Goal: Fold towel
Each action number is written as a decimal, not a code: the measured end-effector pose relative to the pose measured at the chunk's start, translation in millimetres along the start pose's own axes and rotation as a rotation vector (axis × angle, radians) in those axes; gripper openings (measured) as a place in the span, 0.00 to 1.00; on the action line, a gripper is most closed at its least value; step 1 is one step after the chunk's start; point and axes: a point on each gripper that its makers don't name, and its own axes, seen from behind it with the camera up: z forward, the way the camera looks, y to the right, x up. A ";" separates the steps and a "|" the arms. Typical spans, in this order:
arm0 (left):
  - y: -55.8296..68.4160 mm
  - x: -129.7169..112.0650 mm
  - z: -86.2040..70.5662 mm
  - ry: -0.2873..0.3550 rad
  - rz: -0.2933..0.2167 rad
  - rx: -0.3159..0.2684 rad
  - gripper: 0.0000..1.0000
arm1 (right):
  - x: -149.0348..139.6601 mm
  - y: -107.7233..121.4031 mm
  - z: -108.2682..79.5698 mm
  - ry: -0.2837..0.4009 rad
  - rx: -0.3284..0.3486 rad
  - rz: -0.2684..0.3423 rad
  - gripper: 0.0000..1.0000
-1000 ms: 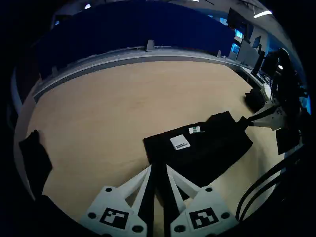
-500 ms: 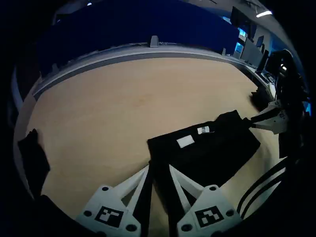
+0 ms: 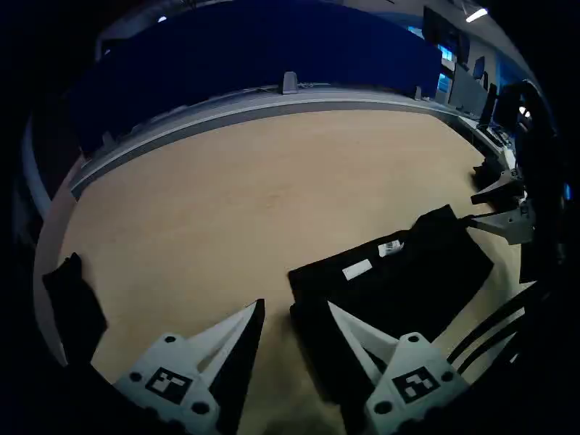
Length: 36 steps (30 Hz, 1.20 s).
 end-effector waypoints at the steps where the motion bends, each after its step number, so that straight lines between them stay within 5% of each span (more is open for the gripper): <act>1: -2.1 1.1 0.3 0.003 -0.002 0.005 0.67 | 1.6 2.5 0.1 0.005 -0.009 0.000 0.79; 9: -15.8 11.1 -2.1 0.027 -0.002 0.047 0.91 | 11.6 14.4 -2.3 0.035 -0.053 0.014 0.96; 23: -9.1 10.5 -24.2 0.036 -0.008 0.036 0.92 | 14.3 9.5 -28.5 0.061 -0.041 0.020 1.00; 36: -5.9 -15.8 -76.9 0.044 -0.026 0.044 0.92 | -15.7 1.3 -82.1 0.072 -0.038 0.048 1.00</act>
